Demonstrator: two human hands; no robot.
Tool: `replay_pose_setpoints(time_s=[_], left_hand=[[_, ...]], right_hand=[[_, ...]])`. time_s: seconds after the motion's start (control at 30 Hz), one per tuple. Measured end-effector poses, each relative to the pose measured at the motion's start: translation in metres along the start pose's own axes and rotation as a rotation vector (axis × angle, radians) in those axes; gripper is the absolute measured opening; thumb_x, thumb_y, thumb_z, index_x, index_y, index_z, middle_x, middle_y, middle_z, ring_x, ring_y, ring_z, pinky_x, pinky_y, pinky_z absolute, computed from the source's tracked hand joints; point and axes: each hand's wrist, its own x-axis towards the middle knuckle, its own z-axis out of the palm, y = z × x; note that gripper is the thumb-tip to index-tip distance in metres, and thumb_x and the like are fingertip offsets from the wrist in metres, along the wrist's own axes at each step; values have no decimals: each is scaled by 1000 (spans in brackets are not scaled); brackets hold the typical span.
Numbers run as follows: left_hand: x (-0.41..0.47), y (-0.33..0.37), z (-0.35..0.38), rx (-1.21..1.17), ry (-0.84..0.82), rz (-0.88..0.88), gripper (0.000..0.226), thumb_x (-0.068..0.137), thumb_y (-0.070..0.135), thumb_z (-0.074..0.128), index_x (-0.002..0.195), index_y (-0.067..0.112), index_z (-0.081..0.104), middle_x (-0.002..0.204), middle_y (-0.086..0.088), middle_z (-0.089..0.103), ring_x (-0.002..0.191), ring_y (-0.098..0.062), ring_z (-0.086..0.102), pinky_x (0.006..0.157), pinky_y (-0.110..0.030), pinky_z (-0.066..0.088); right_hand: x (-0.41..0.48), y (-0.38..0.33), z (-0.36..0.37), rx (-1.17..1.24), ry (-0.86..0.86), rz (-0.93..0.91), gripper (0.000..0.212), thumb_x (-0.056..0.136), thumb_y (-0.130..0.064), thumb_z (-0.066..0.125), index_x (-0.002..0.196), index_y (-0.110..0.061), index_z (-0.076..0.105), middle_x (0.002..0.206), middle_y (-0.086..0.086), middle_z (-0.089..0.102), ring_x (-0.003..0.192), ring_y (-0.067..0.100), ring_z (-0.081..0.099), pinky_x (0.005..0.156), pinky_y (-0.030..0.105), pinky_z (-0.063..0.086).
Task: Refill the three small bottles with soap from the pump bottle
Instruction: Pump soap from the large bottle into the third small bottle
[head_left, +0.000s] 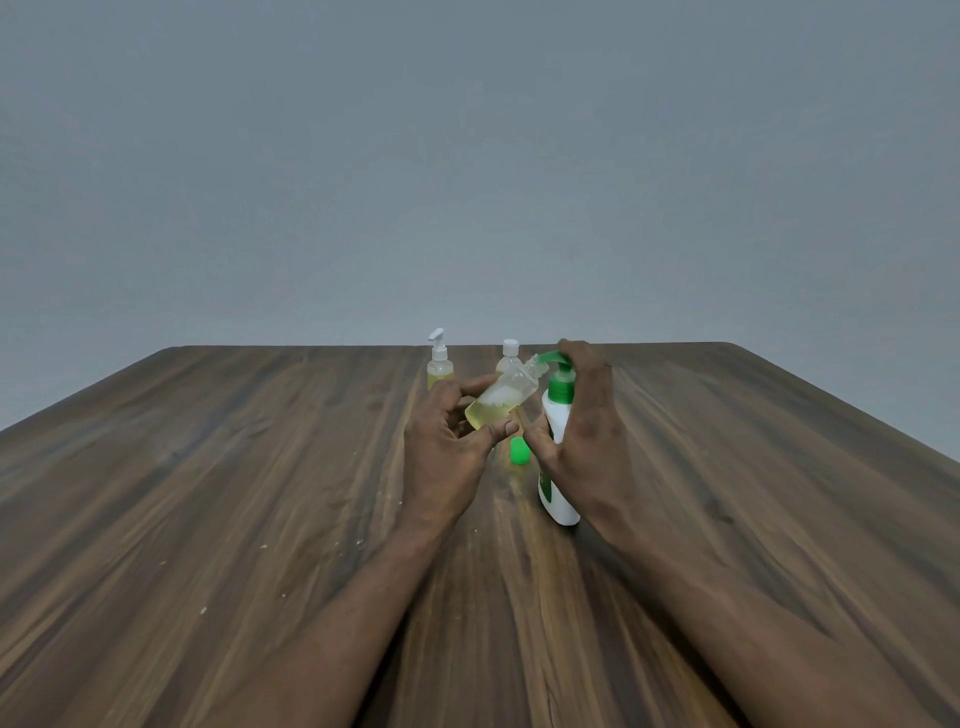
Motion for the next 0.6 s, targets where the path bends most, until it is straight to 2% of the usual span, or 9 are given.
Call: replay_pose_setpoints(time_s=[0.07, 0.13, 0.23, 0.37, 0.47, 0.6], left_hand=[[0, 0, 1, -3, -7, -4, 45, 74, 5, 87, 108, 29, 69, 107, 2, 74, 97, -21, 72, 80, -35, 60], [0, -1, 1, -5, -11, -10, 44, 75, 4, 87, 109, 26, 70, 107, 1, 75, 98, -21, 72, 81, -35, 60], [1, -2, 0, -4, -12, -22, 43, 75, 4, 87, 112, 17, 71, 108, 1, 75, 98, -19, 72, 82, -32, 60], [0, -1, 1, 1, -17, -35, 43, 75, 3, 86, 114, 13, 70, 109, -1, 74, 99, -19, 72, 83, -33, 60], [0, -2, 1, -17, -18, -56, 42, 75, 3, 86, 113, 11, 70, 109, -2, 75, 99, -20, 73, 85, -38, 61], [-1, -2, 0, -17, -19, -67, 41, 76, 4, 86, 112, 14, 70, 109, -2, 75, 99, -23, 72, 86, -43, 60]], right_hand=[[0, -1, 0, -20, -1, 0, 77, 81, -11, 77, 145, -8, 36, 142, 7, 42, 120, 9, 46, 85, 11, 38], [0, -1, 0, -23, -6, 4, 78, 81, -11, 77, 147, -6, 34, 145, 7, 40, 121, 9, 45, 84, 10, 38], [0, 0, 1, -11, -3, -3, 78, 82, -13, 77, 146, -10, 34, 142, 6, 41, 117, 6, 47, 83, 0, 35], [-1, 2, 2, 21, 26, -4, 74, 77, -9, 77, 136, -23, 35, 126, -5, 45, 103, -13, 44, 79, 0, 35], [-1, 4, 2, 30, 40, -11, 70, 76, -8, 78, 131, -23, 38, 118, -6, 46, 98, -9, 45, 79, 1, 36], [0, 4, 2, 13, 14, -8, 72, 78, -12, 79, 136, -20, 37, 127, -3, 45, 103, -11, 43, 79, 0, 36]])
